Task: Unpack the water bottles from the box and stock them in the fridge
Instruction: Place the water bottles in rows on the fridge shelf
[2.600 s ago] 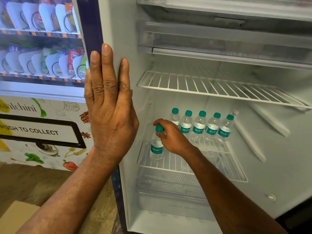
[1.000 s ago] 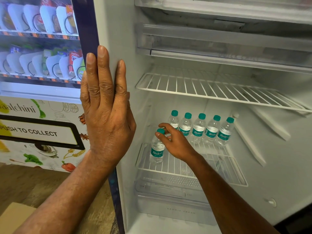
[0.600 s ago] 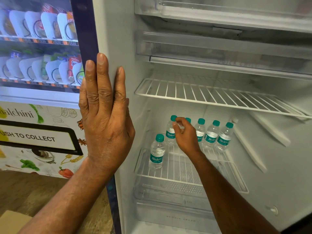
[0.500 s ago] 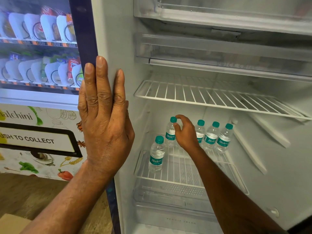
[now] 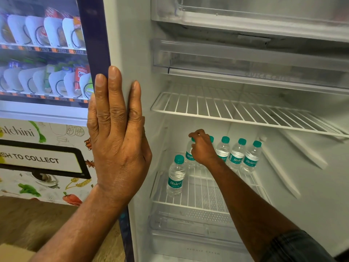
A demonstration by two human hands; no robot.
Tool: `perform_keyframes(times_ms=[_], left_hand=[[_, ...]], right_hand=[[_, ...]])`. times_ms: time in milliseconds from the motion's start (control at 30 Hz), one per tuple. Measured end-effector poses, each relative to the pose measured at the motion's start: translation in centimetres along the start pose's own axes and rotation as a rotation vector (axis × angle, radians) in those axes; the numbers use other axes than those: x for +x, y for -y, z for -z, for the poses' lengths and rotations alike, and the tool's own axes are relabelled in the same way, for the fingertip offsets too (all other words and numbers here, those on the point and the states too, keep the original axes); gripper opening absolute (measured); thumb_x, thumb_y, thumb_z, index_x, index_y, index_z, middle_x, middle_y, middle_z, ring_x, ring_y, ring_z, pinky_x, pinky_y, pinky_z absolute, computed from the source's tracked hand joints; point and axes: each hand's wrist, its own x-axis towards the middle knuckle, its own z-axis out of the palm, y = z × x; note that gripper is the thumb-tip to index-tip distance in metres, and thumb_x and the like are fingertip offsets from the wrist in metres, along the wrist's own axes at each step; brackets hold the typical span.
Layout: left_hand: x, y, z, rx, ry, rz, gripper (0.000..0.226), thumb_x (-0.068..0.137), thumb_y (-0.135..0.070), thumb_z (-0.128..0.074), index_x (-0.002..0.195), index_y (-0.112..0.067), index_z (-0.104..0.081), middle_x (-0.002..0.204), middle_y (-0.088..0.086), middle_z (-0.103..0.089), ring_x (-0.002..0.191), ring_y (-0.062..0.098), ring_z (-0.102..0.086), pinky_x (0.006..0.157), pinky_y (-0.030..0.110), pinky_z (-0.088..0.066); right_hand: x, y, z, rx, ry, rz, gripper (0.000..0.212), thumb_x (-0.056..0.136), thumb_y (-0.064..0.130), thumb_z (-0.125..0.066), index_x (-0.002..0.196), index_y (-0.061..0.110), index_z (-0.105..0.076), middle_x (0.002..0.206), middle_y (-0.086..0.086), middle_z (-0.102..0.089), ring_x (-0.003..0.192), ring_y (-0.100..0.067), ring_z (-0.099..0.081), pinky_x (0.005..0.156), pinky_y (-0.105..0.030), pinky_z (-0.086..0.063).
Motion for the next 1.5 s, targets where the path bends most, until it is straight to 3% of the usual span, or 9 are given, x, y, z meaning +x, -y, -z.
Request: perform_keyframes(times_ms=[200, 500, 700, 1033, 1500], left_hand=[[0.0, -0.1, 0.0, 0.000, 0.005, 0.002, 0.059, 0.097, 0.011, -0.057, 0.153, 0.006, -0.041, 0.160, 0.031, -0.025, 0.150, 0.049, -0.018, 0.126, 0.057, -0.022], [-0.1, -0.1, 0.1, -0.001, 0.014, 0.017, 0.058, 0.098, 0.010, -0.056, 0.154, 0.006, -0.040, 0.159, 0.037, -0.028, 0.150, 0.049, -0.018, 0.125, 0.058, -0.022], [-0.1, -0.1, 0.2, -0.011, 0.023, 0.022, 0.055, 0.100, 0.009, -0.053, 0.154, 0.005, -0.040, 0.158, 0.039, -0.029, 0.149, 0.051, -0.019, 0.124, 0.060, -0.024], [0.0, -0.2, 0.2, -0.027, 0.036, 0.030, 0.052, 0.103, 0.007, -0.050, 0.154, 0.005, -0.040, 0.158, 0.040, -0.029, 0.149, 0.052, -0.019, 0.123, 0.062, -0.025], [0.0, -0.3, 0.2, -0.023, 0.029, 0.035, 0.050, 0.104, 0.004, -0.051, 0.153, 0.005, -0.041, 0.156, 0.041, -0.030, 0.148, 0.053, -0.021, 0.126, 0.056, -0.021]], right_hand=[[-1.6, 0.6, -0.1, 0.138, -0.025, -0.071, 0.049, 0.089, 0.005, -0.068, 0.136, 0.012, -0.054, 0.136, -0.013, -0.053, 0.123, -0.027, -0.053, 0.104, -0.033, -0.044], [-5.5, 1.2, 1.8, 0.334, -0.108, -0.117, 0.046, 0.094, 0.002, -0.060, 0.136, 0.019, -0.051, 0.141, -0.009, -0.049, 0.125, -0.023, -0.054, 0.103, -0.029, -0.044], [-7.4, 0.7, 2.1, 0.288, -0.070, -0.093, 0.047, 0.095, 0.009, -0.061, 0.135, 0.027, -0.047, 0.140, -0.007, -0.051, 0.127, -0.023, -0.052, 0.103, -0.035, -0.046], [-8.6, 1.4, 2.0, 0.195, -0.060, -0.099, 0.042, 0.092, 0.004, -0.063, 0.131, 0.017, -0.057, 0.136, -0.009, -0.055, 0.125, -0.025, -0.050, 0.106, -0.037, -0.044], [-8.3, 2.6, 2.8, 0.121, 0.047, -0.125, 0.033, 0.094, 0.010, -0.062, 0.125, 0.022, -0.061, 0.131, -0.008, -0.056, 0.116, -0.023, -0.055, 0.102, -0.032, -0.046]])
